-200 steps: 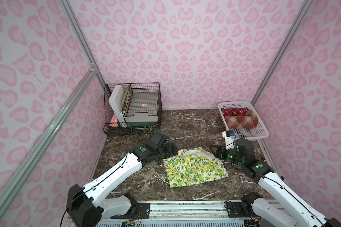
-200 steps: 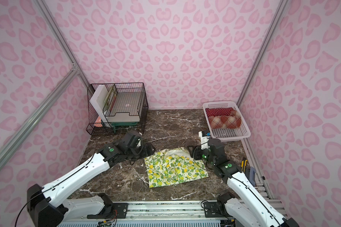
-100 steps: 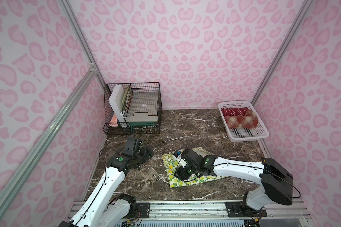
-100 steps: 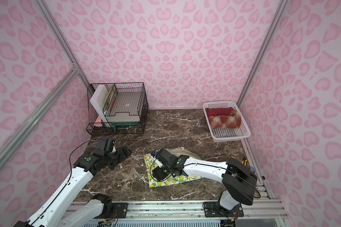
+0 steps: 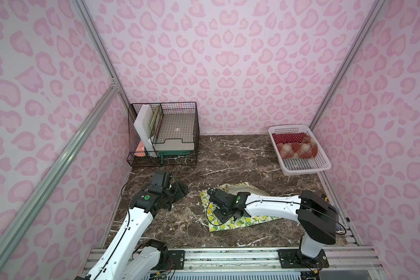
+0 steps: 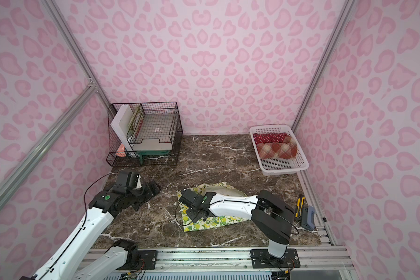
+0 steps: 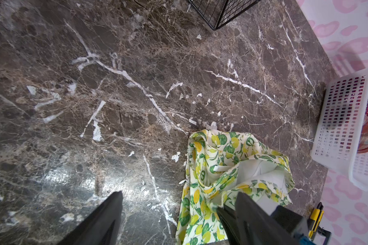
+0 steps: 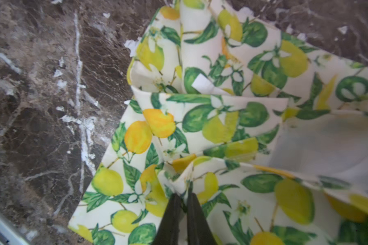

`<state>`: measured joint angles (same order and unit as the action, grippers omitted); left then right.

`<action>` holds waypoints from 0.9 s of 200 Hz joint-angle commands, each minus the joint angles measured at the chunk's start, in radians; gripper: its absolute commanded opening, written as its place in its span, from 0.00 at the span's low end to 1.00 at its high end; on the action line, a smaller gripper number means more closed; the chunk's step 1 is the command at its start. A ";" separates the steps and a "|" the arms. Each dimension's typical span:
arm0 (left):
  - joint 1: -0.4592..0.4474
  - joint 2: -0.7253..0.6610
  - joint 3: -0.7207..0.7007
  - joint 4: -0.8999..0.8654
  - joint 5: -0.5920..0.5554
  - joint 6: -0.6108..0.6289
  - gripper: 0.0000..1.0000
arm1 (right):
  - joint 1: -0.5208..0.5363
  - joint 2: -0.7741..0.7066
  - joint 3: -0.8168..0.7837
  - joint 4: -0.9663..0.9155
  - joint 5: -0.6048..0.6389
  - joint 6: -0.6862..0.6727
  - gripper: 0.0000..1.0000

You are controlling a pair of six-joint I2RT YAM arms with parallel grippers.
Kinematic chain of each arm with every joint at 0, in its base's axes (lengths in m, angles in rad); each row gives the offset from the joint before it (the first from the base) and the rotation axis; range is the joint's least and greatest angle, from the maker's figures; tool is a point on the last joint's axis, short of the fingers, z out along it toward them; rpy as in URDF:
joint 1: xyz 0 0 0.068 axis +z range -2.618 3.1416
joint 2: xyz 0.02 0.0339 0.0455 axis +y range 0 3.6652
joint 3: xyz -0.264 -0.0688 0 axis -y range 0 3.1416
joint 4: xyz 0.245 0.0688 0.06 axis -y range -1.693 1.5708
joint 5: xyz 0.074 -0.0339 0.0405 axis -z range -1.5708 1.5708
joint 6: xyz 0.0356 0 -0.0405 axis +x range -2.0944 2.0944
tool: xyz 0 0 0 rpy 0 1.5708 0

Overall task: Roll up the skirts
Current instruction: Flatten out the skirt at the center of the board.

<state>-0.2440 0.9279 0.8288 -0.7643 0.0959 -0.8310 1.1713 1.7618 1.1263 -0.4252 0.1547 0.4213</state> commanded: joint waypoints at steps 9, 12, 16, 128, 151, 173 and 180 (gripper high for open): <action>0.003 0.020 0.007 0.018 0.023 0.012 0.86 | 0.005 -0.037 -0.001 -0.012 0.070 0.010 0.00; 0.004 0.021 0.007 0.019 0.024 0.012 0.86 | 0.005 -0.039 -0.002 -0.010 0.072 0.012 0.00; 0.004 0.025 0.007 0.023 0.025 0.012 0.86 | 0.005 -0.040 -0.001 -0.010 0.074 0.011 0.00; 0.004 0.092 0.072 0.053 0.100 0.002 0.84 | -0.539 -0.149 0.066 0.301 -0.186 -0.063 0.00; 0.004 0.107 0.072 0.063 0.117 0.004 0.84 | -0.674 -0.067 0.082 0.433 -0.322 0.001 0.00; 0.005 0.119 0.060 0.082 0.120 -0.004 0.83 | -0.750 0.037 0.123 0.525 -0.395 0.078 0.00; 0.004 0.121 0.057 0.086 0.120 -0.009 0.83 | -0.771 0.075 0.139 0.555 -0.428 0.103 0.00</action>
<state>-0.2405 1.0412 0.8932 -0.7071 0.1993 -0.8326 0.4496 1.7569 1.2263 -0.0425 -0.1116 0.4282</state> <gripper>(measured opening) 0.834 0.063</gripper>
